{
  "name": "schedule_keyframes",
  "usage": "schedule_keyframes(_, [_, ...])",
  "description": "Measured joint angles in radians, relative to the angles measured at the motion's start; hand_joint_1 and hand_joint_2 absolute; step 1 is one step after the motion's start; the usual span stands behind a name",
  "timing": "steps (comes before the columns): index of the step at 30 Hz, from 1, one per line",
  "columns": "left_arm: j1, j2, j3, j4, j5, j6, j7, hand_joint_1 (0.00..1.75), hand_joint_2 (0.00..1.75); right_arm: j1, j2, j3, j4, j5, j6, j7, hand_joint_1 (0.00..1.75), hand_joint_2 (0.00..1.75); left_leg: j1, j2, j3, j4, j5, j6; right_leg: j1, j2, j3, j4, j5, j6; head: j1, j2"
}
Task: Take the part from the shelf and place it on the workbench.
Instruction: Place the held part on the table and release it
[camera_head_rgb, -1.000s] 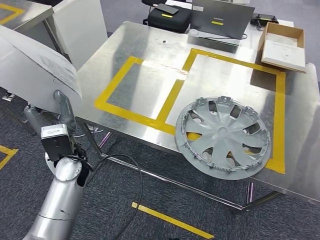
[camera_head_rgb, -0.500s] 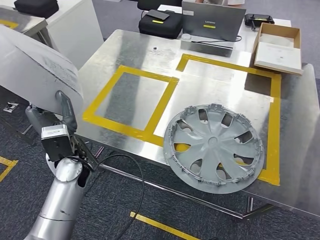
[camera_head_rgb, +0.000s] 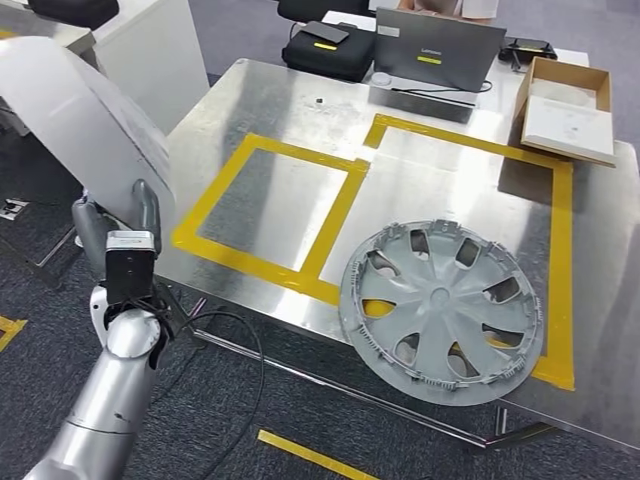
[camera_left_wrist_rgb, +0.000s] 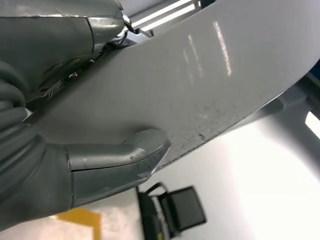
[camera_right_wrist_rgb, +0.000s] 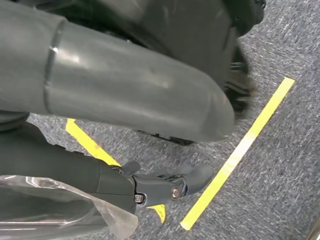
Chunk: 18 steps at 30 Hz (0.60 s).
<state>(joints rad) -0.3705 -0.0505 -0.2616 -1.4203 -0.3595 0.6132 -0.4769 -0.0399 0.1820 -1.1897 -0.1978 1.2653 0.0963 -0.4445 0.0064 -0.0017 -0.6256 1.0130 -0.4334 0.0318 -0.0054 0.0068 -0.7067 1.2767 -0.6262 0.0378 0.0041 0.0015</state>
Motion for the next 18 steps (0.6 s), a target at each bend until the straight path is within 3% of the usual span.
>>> schedule_keyframes(1, [0.001,0.009,0.0,0.01,-0.012,-0.012,0.011,1.75,1.75,0.001,0.0,-0.003,0.0,-0.001,0.001,0.0,0.0,0.0,0.001,0.0,0.0,0.001,-0.002,-0.001,-0.003,-0.001,-0.007,0.003,0.014,0.004,0.0,0.0])
schedule_keyframes(2, [0.0,0.017,0.0,0.019,-0.023,-0.03,0.019,1.75,1.75,0.0,-0.001,-0.005,0.0,-0.006,0.002,0.004,0.0,0.0,0.003,-0.001,0.001,0.002,-0.004,-0.004,-0.007,-0.001,0.004,-0.033,0.045,0.007,0.0,0.0])
schedule_keyframes(3, [-0.007,0.023,-0.002,0.031,-0.031,-0.061,0.027,1.75,1.75,-0.006,-0.002,-0.009,0.0,-0.021,0.0,0.02,0.0,0.0,0.005,-0.001,0.002,0.004,-0.006,-0.007,-0.011,-0.003,0.03,-0.098,0.086,0.01,0.0,0.0])
schedule_keyframes(5, [-0.056,0.019,-0.019,0.079,-0.042,-0.143,0.042,1.75,1.75,-0.05,-0.005,-0.031,0.0,-0.075,-0.01,0.09,0.0,0.0,0.004,-0.004,-0.003,0.012,-0.009,-0.018,-0.013,-0.004,0.081,-0.216,0.136,0.013,0.0,0.0])
schedule_keyframes(7, [-0.138,-0.005,-0.06,0.16,-0.052,-0.2,0.058,1.75,1.75,-0.123,-0.008,-0.062,0.0,-0.124,-0.02,0.169,0.0,0.0,0.002,-0.007,-0.012,0.016,-0.005,-0.03,-0.011,-0.002,0.095,-0.251,0.143,0.004,0.001,0.0])
schedule_keyframes(10, [-0.229,-0.031,-0.118,0.272,-0.063,-0.219,0.069,1.75,1.75,-0.207,-0.013,-0.09,-0.001,-0.146,-0.023,0.206,0.0,0.0,0.005,-0.002,-0.013,0.024,-0.011,-0.045,-0.011,0.006,0.1,-0.256,0.152,-0.018,0.0,0.0])
schedule_keyframes(12, [-0.274,-0.032,-0.134,0.336,-0.073,-0.232,0.073,1.75,1.75,-0.226,-0.015,-0.099,-0.001,-0.153,-0.021,0.201,0.0,0.0,0.006,-0.001,-0.044,0.1,-0.054,-0.052,-0.013,0.007,0.107,-0.26,0.154,-0.03,-0.004,0.0])
schedule_keyframes(14, [-0.308,-0.025,-0.145,0.401,-0.096,-0.244,0.08,1.75,1.75,-0.227,-0.017,-0.105,-0.001,-0.158,-0.018,0.193,0.0,0.0,0.006,-0.001,-0.106,0.232,-0.109,-0.055,-0.01,0.006,0.109,-0.259,0.151,-0.035,-0.007,0.0])
schedule_keyframes(15, [-0.32,-0.02,-0.15,0.43,-0.109,-0.25,0.084,1.75,1.75,-0.226,-0.018,-0.107,-0.001,-0.16,-0.017,0.19,0.0,0.0,0.006,-0.001,-0.13,0.28,-0.121,-0.054,-0.008,0.006,0.109,-0.259,0.15,-0.037,-0.006,0.0])
schedule_keyframes(16, [-0.332,-0.014,-0.154,0.459,-0.121,-0.259,0.089,1.75,1.75,-0.225,-0.019,-0.108,-0.001,-0.163,-0.015,0.188,0.0,0.0,0.005,-0.001,-0.138,0.293,-0.115,-0.051,-0.006,0.007,0.11,-0.259,0.149,-0.038,-0.007,0.0])
schedule_keyframes(17, [-0.345,-0.008,-0.158,0.489,-0.131,-0.27,0.094,1.75,1.75,-0.225,-0.019,-0.108,-0.001,-0.165,-0.014,0.187,0.0,0.0,0.003,-0.001,-0.129,0.268,-0.09,-0.046,-0.004,0.008,0.111,-0.259,0.149,-0.039,-0.007,0.0])
schedule_keyframes(18, [-0.36,-0.002,-0.16,0.517,-0.14,-0.283,0.098,1.75,1.75,-0.225,-0.02,-0.109,-0.001,-0.167,-0.014,0.186,0.0,0.0,-0.001,-0.001,-0.104,0.208,-0.053,-0.038,-0.002,0.009,0.113,-0.258,0.147,-0.04,-0.007,0.0])
